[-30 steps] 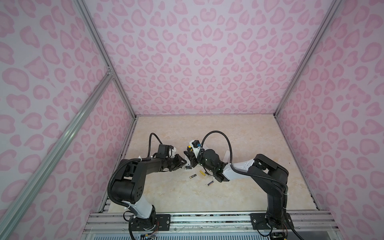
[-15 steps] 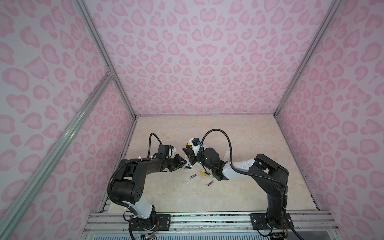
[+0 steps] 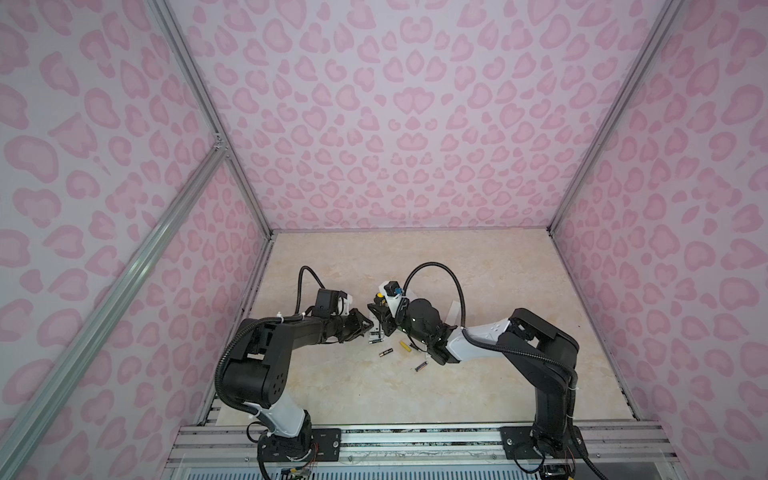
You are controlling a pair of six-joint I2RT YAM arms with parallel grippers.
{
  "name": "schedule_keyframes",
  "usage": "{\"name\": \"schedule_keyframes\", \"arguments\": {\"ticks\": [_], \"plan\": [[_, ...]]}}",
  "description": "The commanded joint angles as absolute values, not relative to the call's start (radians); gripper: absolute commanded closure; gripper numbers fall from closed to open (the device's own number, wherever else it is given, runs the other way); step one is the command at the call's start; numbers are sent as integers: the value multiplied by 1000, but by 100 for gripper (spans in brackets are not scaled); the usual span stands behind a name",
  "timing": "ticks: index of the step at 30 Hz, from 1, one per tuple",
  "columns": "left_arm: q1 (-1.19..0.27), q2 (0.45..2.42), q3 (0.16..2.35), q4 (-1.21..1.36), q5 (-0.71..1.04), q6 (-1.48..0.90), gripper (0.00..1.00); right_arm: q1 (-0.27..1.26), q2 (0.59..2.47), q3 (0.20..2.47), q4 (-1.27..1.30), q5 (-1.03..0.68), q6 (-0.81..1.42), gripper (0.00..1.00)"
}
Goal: Unload the batteries from the remote control
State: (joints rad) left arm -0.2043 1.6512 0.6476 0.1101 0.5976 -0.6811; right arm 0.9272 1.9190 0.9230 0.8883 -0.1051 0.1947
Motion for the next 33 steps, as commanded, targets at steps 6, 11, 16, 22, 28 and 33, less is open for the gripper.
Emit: {"name": "schedule_keyframes", "arguments": {"ticks": [6,11,16,22,28,33], "plan": [[-205,1646,649,91,583,-672,72,926,1868,880,887,-103,219,100],[-205,1624,656,77,582,-673,72,924,1844,898,874,-98,218,100],[-205,1565,662,49,577,-676,66,915,1845,929,857,-100,218,100],[-191,1459,648,30,585,-697,65,909,1875,980,842,-110,195,100],[-182,1416,597,29,582,-740,65,914,1915,1034,835,-102,185,100],[-181,1426,555,41,565,-767,67,944,1938,1094,726,2,148,100]]}}
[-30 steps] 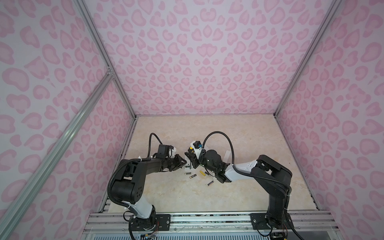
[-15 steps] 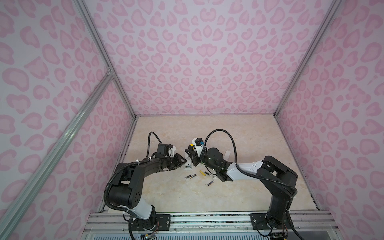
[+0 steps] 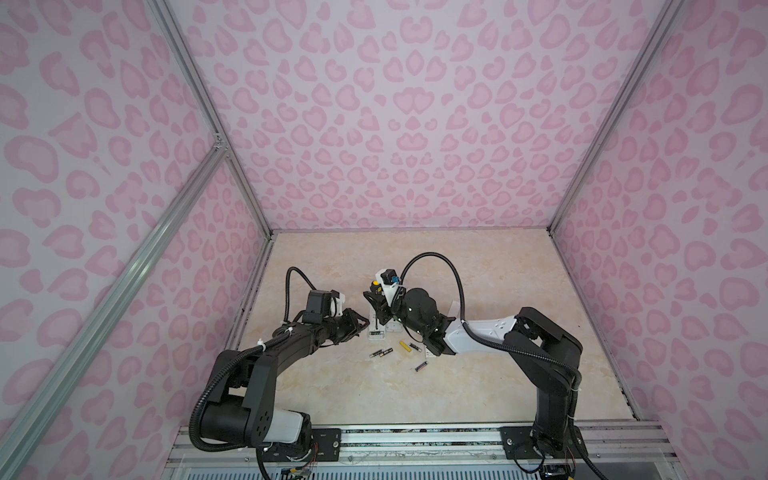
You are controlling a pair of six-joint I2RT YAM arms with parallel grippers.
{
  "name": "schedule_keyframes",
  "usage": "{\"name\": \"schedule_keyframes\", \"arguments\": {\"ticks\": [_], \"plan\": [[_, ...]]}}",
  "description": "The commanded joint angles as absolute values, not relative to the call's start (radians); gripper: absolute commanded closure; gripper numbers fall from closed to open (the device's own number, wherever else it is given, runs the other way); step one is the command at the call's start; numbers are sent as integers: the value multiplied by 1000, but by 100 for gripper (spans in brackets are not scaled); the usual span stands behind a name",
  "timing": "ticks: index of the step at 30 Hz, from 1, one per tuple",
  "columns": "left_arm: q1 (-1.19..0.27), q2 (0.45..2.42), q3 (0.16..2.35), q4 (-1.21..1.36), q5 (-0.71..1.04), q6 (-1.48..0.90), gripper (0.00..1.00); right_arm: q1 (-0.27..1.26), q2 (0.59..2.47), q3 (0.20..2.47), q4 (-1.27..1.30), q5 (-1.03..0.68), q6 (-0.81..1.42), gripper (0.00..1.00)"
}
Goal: Unload the batteries from the remote control
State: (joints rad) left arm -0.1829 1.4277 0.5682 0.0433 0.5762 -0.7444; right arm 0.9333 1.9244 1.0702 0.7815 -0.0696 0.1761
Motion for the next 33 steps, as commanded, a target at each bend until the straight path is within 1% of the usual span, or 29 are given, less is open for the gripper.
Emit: {"name": "schedule_keyframes", "arguments": {"ticks": [1,7,11,19,33], "plan": [[-181,1429,550,43,562,-768,67,951,1942,1107,704,23,146,100],[-182,1449,546,49,547,-770,68,984,1968,1179,582,129,161,100],[-182,1457,552,44,541,-759,68,991,1989,1191,579,163,166,100],[-182,1467,545,48,541,-749,69,993,2019,1199,619,144,146,100],[-181,1463,536,46,534,-745,70,994,2002,1198,671,114,144,100]]}}
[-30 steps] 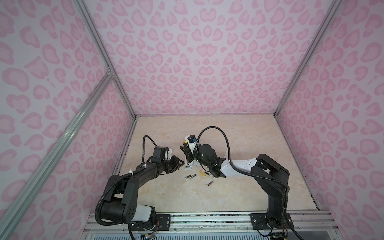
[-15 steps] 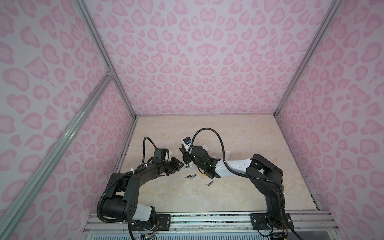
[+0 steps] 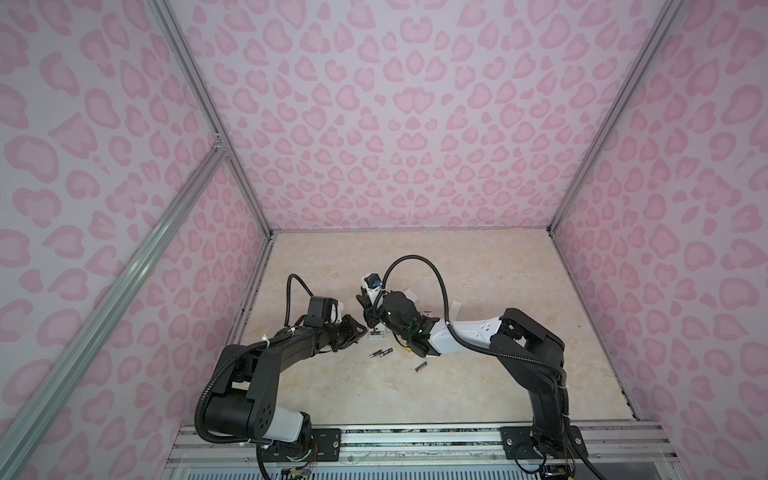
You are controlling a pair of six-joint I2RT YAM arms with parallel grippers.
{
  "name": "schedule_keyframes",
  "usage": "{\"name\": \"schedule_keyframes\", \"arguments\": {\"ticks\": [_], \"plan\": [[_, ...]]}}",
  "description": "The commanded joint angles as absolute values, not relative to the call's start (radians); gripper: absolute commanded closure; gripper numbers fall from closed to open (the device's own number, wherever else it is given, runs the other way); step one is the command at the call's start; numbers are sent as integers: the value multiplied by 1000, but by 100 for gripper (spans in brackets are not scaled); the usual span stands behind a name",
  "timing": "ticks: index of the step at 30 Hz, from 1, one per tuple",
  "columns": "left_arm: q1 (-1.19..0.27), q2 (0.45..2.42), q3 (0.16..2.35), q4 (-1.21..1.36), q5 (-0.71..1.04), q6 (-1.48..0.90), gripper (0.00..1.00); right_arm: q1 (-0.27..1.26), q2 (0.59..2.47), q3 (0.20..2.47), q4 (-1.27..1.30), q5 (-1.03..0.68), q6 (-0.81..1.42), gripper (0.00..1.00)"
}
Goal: Unload the batteries from the remote control
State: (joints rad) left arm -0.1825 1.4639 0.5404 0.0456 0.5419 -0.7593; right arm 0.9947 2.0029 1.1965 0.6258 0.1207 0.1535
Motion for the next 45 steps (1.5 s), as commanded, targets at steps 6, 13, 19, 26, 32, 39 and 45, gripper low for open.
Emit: {"name": "schedule_keyframes", "arguments": {"ticks": [6,13,19,26,32,39,45], "plan": [[-182,1453,527,42,531,-742,70,994,2026,1215,672,109,153,100],[-181,1449,520,41,531,-739,70,990,2056,1218,694,103,151,100],[-182,1452,515,45,536,-737,70,991,2060,1177,756,113,133,100],[-182,1466,495,69,556,-738,70,1006,2048,1096,863,111,92,100],[-182,1456,487,66,557,-731,70,1008,2033,1047,893,103,105,100],[-182,1460,502,66,559,-730,70,966,2008,1056,835,73,215,100],[-182,1466,496,72,558,-732,70,954,1977,1044,831,52,234,100]]}}
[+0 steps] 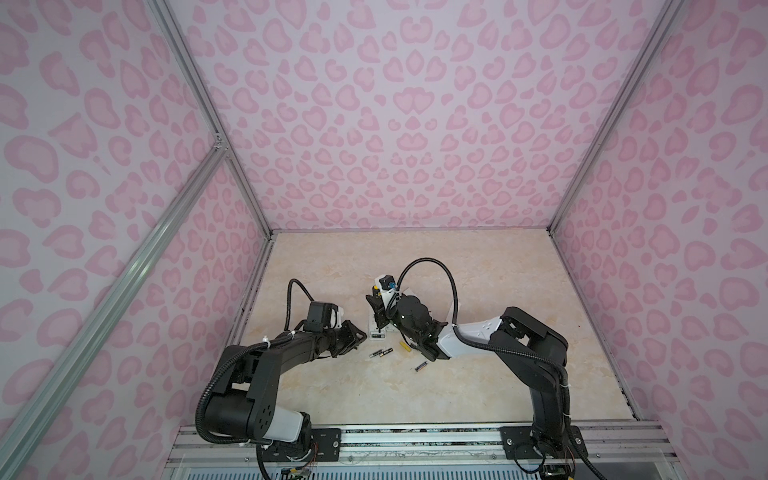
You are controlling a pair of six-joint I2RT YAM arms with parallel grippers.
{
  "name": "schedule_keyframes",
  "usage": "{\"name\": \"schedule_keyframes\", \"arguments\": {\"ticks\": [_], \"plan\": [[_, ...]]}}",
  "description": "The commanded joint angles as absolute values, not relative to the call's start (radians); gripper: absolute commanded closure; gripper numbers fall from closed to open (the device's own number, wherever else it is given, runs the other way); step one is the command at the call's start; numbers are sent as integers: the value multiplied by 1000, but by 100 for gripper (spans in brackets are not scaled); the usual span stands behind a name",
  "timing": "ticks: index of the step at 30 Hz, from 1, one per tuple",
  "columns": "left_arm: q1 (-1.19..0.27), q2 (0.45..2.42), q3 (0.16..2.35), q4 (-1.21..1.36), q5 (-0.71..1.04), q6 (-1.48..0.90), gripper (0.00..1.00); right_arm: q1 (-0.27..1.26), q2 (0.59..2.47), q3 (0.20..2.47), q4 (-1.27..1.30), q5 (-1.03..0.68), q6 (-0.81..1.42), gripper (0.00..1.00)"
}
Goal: Unload the batteries from the remote control
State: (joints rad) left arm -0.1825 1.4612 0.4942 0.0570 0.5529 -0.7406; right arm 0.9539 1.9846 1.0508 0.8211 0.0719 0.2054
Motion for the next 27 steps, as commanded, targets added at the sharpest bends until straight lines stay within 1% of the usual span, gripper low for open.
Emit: {"name": "schedule_keyframes", "arguments": {"ticks": [1,5,12,20,27], "plan": [[-182,1466,495,72,560,-731,70,953,1977,1042,837,44,238,100],[-181,1464,493,73,560,-736,70,947,1985,1032,877,-1,271,100],[-181,1451,486,65,556,-733,70,942,1982,1032,867,-51,291,100],[-182,1445,494,60,556,-730,70,939,1937,1026,840,-31,284,100],[-181,1388,512,4,536,-704,68,905,1826,1025,685,16,391,100]]}}
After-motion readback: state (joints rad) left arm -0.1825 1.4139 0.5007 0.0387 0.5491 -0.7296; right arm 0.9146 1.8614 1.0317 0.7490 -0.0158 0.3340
